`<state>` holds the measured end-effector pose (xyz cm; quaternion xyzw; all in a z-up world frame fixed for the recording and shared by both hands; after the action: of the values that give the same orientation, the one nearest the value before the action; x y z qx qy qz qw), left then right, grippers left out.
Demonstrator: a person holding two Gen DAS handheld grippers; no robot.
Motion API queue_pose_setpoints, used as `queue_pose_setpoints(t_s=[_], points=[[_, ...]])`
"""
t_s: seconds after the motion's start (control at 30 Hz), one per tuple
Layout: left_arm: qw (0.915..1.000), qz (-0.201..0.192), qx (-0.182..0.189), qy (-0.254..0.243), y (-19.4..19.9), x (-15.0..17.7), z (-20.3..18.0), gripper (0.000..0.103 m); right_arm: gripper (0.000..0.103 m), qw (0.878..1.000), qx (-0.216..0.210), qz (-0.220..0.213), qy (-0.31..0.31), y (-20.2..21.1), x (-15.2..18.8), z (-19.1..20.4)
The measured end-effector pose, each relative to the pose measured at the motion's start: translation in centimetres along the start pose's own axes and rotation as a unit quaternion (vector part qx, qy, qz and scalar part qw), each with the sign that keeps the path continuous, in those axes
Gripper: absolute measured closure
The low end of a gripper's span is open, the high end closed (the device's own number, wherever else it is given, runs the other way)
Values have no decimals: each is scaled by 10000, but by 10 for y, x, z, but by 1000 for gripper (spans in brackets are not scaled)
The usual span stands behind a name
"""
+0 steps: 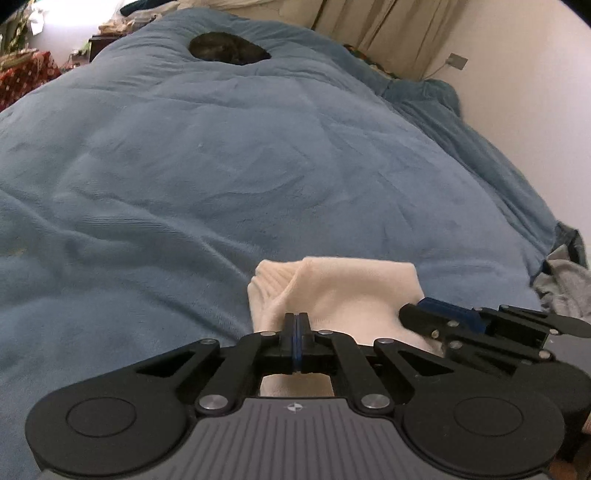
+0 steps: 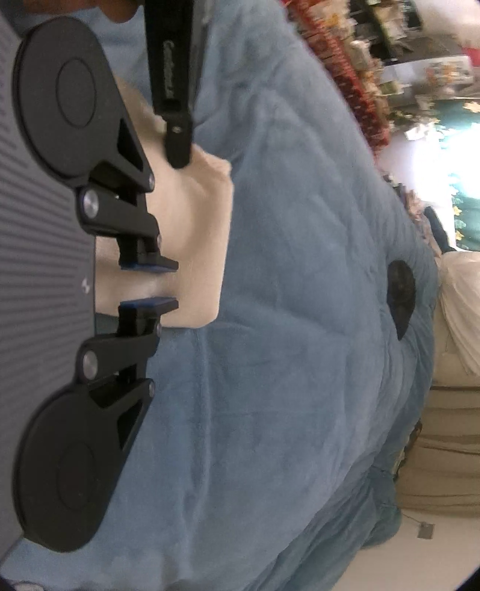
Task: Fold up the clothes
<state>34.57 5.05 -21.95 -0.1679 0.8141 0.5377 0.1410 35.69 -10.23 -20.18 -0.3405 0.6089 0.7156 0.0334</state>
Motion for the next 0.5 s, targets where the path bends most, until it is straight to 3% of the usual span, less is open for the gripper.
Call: queue_pose_setpoints(t_s=[0.1, 0.2, 0.33, 0.5], points=[[9990, -130, 405, 163, 17, -13, 0, 102, 88, 9996, -135, -182, -143, 10, -15, -5], [9987, 20, 484, 152, 3, -30, -7, 102, 87, 9994, -153, 20, -294, -8, -26, -9], [9989, 399, 162, 158, -29, -28, -1, 100, 83, 9987, -104, 233, -442, -33, -21, -20], [9977, 399, 321, 446, 2, -10, 12, 101, 81, 9970, -200, -59, -739, 0, -1, -30]])
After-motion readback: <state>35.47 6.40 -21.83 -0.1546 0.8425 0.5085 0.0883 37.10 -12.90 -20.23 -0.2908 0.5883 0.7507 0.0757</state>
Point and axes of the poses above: each gripper's, at about its wrist camera, not at the fingertips, and y roughly against the way its jaws point, z to its left, x to its underside, the point moved 6 cm from there along -y, roughly the way its jaws point, and after that the axes turned 14 degrees about z, right-handed, at the moved point
